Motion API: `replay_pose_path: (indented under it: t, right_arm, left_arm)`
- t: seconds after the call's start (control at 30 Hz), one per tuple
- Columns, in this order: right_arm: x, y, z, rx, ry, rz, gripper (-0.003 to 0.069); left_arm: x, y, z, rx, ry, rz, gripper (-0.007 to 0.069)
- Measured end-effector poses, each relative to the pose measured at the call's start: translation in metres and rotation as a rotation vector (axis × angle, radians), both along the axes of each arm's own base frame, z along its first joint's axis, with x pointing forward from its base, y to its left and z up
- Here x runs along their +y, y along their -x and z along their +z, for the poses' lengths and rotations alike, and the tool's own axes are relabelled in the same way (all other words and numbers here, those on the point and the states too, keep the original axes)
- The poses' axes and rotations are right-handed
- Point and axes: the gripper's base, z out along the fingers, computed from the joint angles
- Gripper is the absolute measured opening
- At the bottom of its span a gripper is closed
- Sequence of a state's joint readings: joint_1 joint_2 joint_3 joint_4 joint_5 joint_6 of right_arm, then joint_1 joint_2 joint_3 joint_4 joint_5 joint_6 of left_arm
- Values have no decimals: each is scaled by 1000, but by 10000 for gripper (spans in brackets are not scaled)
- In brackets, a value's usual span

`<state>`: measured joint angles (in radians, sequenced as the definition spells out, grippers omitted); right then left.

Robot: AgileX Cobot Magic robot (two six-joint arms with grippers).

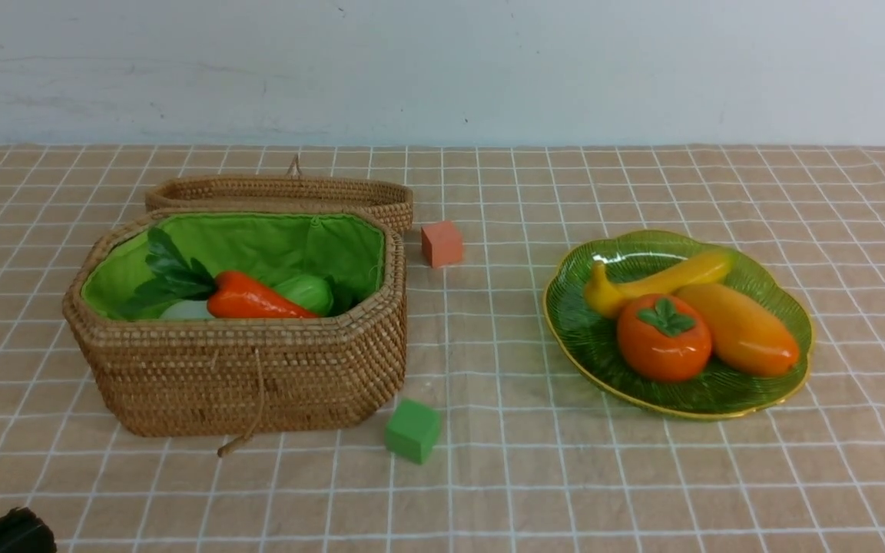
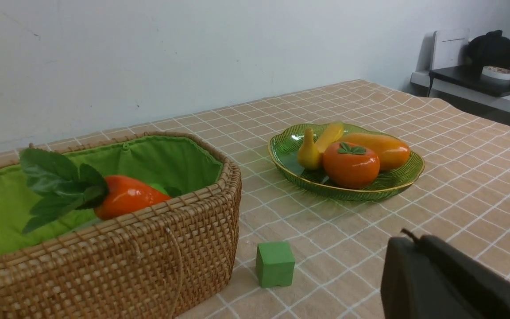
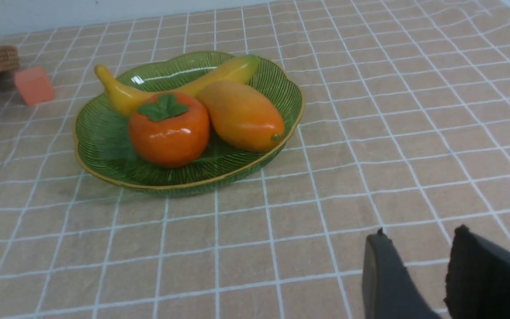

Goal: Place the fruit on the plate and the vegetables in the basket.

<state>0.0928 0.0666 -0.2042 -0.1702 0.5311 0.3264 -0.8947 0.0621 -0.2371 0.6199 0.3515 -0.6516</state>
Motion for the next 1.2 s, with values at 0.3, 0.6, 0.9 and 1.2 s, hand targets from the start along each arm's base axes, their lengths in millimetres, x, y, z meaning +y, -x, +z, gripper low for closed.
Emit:
replay_pose_path:
  t: [0.3, 0.6, 0.9, 1.2]
  right_arm:
    - [4, -6, -53, -27, -19, 25, -16]
    - [4, -5, -57, -4, 44, 36, -18]
    - [4, -5, -57, -3, 50, 40, -18]
    - [4, -5, -57, -3, 49, 40, -15]
  left_arm:
    - [0, 0, 0, 3, -3, 4, -10]
    - [2, -1, -4, 30, -24, 26, -3]
    - [6, -4, -11, 93, -76, 80, 4]
    - [10, -5, -16, 141, -116, 122, 13]
